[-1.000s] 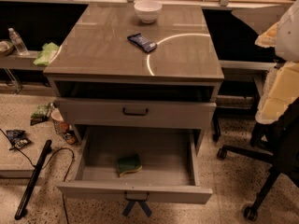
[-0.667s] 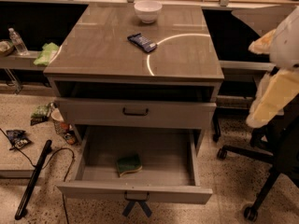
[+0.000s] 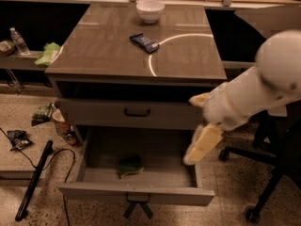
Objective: Pick sponge from middle drawer and place on counter
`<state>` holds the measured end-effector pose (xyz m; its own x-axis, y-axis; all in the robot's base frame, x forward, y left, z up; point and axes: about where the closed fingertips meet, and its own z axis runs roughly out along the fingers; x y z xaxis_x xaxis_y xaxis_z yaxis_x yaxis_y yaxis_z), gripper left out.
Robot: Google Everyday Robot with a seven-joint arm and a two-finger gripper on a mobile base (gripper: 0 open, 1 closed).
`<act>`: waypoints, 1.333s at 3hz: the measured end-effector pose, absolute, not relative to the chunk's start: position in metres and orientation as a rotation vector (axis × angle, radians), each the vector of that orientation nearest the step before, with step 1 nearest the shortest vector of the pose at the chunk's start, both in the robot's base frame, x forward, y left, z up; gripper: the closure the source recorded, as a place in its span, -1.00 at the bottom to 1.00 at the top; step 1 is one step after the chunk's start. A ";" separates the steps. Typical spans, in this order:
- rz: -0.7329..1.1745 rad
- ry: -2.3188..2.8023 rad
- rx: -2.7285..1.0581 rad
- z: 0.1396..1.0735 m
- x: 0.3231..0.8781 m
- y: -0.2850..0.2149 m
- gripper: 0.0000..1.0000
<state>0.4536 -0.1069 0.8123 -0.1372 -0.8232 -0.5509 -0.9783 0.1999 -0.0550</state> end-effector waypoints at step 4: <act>0.720 1.809 -1.738 0.643 0.473 0.028 -1.00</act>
Offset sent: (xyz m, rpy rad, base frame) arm -0.0063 0.0528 -0.0669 0.0488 0.0407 0.0500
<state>0.4728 0.0278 0.6434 -0.0360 -0.7197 -0.6934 -0.9993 0.0325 0.0182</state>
